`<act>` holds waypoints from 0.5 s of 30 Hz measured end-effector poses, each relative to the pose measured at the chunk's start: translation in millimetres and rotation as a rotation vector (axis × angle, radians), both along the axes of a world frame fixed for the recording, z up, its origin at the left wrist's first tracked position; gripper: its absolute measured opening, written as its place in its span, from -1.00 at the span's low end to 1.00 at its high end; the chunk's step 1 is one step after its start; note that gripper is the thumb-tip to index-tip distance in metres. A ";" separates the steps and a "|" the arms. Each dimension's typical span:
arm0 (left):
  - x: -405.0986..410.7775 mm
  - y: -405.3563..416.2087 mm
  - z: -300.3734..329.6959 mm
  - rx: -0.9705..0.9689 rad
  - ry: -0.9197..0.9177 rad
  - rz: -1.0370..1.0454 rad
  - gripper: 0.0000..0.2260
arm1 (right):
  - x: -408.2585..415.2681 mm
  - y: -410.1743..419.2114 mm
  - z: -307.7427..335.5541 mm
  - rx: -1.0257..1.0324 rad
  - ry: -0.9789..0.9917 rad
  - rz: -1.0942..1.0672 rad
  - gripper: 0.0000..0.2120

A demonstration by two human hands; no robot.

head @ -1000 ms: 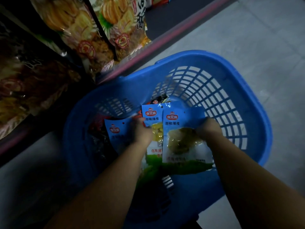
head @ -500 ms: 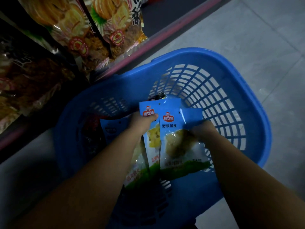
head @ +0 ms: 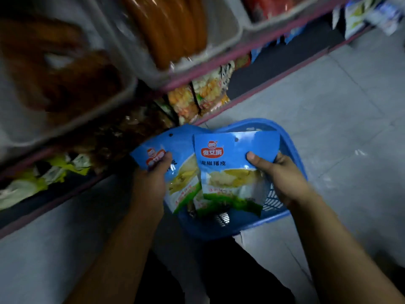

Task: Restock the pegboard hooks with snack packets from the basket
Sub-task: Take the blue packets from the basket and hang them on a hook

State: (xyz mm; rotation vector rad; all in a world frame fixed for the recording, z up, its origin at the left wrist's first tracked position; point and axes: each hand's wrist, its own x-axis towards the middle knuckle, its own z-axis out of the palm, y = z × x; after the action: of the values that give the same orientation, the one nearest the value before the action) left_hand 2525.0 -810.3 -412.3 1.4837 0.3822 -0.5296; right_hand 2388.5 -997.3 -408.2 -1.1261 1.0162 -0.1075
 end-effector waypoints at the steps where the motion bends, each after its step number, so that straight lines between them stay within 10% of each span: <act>1: 2.6 14.3 38.4 -0.004 -0.053 0.044 -0.88 | 3.7 11.2 37.7 0.014 -0.031 -0.005 -0.69; 7: 10.5 108.5 281.6 -0.013 -0.265 0.198 -0.81 | 38.2 95.9 278.3 -0.066 -0.139 0.029 -0.96; 15: 27.0 256.7 493.3 0.105 -0.597 0.403 -0.83 | 112.1 220.4 496.3 -0.237 -0.430 0.326 -0.84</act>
State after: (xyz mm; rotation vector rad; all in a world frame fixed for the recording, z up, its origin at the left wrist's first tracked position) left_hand 2552.0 -553.6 80.9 1.5340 0.2251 0.2604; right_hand 2500.6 -777.0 88.1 -1.3971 0.4375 -0.2019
